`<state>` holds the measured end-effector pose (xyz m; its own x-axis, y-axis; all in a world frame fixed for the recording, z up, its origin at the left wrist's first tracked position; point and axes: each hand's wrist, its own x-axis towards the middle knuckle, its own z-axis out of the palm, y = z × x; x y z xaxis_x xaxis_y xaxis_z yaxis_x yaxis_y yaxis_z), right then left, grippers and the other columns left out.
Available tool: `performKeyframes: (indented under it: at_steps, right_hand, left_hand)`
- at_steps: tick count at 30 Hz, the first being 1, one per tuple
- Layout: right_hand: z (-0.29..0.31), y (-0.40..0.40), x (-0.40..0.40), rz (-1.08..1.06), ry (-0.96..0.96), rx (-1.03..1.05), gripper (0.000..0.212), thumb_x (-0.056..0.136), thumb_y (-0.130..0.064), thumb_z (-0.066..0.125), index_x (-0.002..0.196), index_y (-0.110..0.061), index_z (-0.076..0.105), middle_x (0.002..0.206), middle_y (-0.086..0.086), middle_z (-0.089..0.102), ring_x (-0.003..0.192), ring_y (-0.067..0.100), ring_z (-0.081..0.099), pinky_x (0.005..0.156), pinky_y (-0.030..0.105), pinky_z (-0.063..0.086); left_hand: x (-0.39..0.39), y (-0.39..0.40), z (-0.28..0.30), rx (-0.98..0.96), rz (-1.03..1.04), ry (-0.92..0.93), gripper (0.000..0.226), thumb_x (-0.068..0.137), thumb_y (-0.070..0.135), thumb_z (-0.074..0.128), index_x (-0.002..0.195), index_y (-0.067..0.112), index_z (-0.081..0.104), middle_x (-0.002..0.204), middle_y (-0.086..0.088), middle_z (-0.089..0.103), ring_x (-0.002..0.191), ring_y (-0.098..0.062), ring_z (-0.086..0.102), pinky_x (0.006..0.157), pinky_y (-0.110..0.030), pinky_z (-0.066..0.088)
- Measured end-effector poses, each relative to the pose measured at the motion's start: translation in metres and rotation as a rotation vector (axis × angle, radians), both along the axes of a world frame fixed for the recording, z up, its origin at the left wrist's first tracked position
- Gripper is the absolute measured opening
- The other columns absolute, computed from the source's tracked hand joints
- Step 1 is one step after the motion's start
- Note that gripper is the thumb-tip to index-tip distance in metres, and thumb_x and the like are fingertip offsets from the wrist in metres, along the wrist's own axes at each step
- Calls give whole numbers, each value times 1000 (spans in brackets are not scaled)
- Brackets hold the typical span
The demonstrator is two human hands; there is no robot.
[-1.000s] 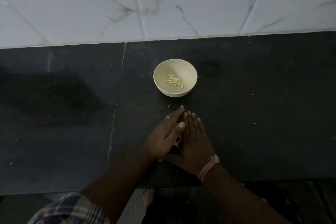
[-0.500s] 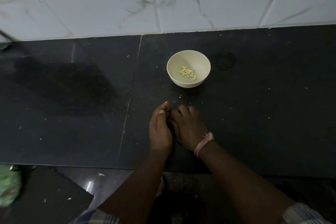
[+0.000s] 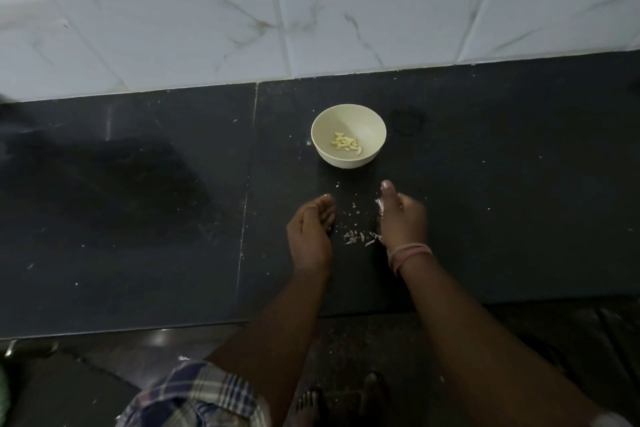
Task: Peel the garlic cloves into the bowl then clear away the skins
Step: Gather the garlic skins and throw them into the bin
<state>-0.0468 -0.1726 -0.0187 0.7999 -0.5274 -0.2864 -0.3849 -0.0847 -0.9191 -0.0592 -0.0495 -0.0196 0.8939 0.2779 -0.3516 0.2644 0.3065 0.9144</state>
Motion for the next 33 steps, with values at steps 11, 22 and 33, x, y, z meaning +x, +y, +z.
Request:
performKeyframes:
  at_steps: [11, 22, 33]
  right_hand:
    - [35, 36, -49, -406, 48, 732, 39, 103, -38, 55, 92, -6, 74, 84, 12, 75, 77, 26, 72, 72, 35, 58]
    - [43, -38, -134, -571, -75, 546, 41, 105, -35, 53, 91, -3, 74, 78, 6, 71, 72, 15, 67, 62, 23, 52]
    - [0, -188, -257, -866, -68, 452, 43, 101, -32, 59, 62, -14, 69, 66, -1, 70, 75, 21, 66, 76, 34, 52]
  left_hand:
    - [-29, -36, 36, -235, -288, 123, 25, 100, 24, 58, 108, 10, 77, 105, -3, 79, 105, -19, 73, 100, -41, 55]
    - [-98, -121, 37, 103, -690, -129, 17, 97, 18, 68, 109, 14, 79, 104, 4, 78, 102, -6, 71, 90, -20, 55]
    - [-209, -278, 5, 145, -1077, 197, 32, 105, 26, 52, 100, 4, 75, 86, -4, 72, 86, -17, 68, 63, -18, 51]
